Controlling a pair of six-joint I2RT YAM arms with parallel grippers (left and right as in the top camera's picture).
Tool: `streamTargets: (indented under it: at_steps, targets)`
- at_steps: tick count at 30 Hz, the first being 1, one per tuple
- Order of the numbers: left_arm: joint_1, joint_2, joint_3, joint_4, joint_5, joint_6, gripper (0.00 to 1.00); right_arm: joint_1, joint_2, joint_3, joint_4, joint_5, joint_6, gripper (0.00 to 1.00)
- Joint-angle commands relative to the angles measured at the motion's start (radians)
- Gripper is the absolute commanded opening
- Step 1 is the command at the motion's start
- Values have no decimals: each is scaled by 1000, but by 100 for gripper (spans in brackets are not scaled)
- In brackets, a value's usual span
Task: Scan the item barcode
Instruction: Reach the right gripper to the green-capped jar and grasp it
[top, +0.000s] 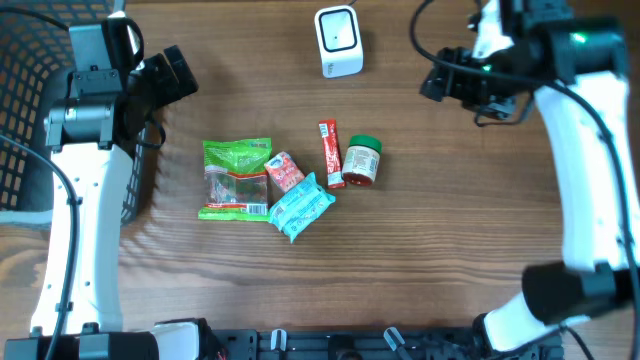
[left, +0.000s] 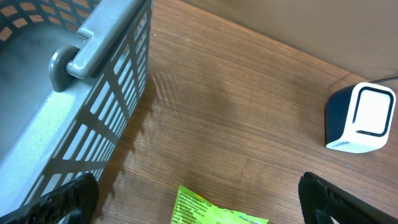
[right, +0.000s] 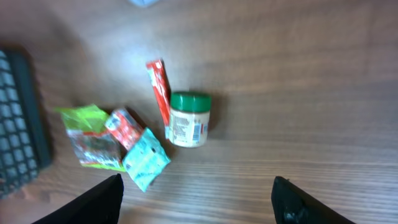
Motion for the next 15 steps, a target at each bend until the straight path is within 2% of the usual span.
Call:
streamTargets:
  at_steps: [1,4,9,15]
  targets:
    - [3,-8,8,3,-3,9,100,80,153,17,-19,-31,29,81]
    - [3,-8,8,3,-3,9,100,144,325,17,0,-23,43,94]
    - [3,-8,8,3,-3,9,100,163,491,17,41,-24,63,96]
    - [3,-8,8,3,-3,9,100,173,531,-21,129,-40,88,99]
